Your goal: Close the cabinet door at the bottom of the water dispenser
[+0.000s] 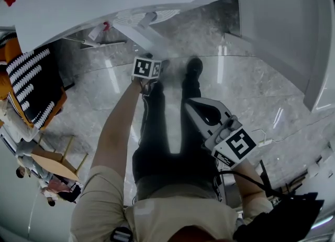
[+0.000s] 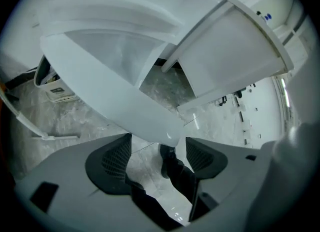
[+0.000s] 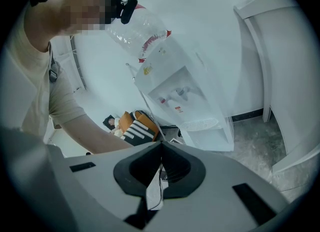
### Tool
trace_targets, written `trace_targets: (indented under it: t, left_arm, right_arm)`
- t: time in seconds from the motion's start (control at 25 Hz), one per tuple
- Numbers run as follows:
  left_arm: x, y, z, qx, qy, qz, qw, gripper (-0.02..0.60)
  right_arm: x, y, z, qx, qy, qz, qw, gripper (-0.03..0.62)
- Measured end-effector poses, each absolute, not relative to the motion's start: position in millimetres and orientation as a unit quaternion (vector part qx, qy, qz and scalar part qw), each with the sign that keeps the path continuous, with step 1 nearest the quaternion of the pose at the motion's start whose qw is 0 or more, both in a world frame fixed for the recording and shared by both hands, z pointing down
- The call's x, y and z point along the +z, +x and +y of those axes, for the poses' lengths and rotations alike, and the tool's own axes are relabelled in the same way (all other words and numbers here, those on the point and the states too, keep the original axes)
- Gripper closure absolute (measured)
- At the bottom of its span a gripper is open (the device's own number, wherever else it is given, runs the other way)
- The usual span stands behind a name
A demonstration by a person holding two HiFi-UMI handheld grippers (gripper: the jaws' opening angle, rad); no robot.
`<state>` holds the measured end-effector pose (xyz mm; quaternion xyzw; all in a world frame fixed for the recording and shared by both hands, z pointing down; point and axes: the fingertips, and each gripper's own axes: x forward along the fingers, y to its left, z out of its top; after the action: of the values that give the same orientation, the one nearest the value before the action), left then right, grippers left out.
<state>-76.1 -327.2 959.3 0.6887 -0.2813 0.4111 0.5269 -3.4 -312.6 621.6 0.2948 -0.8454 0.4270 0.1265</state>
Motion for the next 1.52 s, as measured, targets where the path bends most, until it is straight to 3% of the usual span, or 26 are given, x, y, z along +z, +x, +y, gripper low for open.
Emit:
trace_targets:
  t: [1.52]
  left_arm:
    - [970, -1, -438, 0.436, 0.761, -0.272, 0.397, 0.271]
  right_arm:
    - [648, 60, -329, 0.447, 0.335, -0.82, 0.126, 0.583]
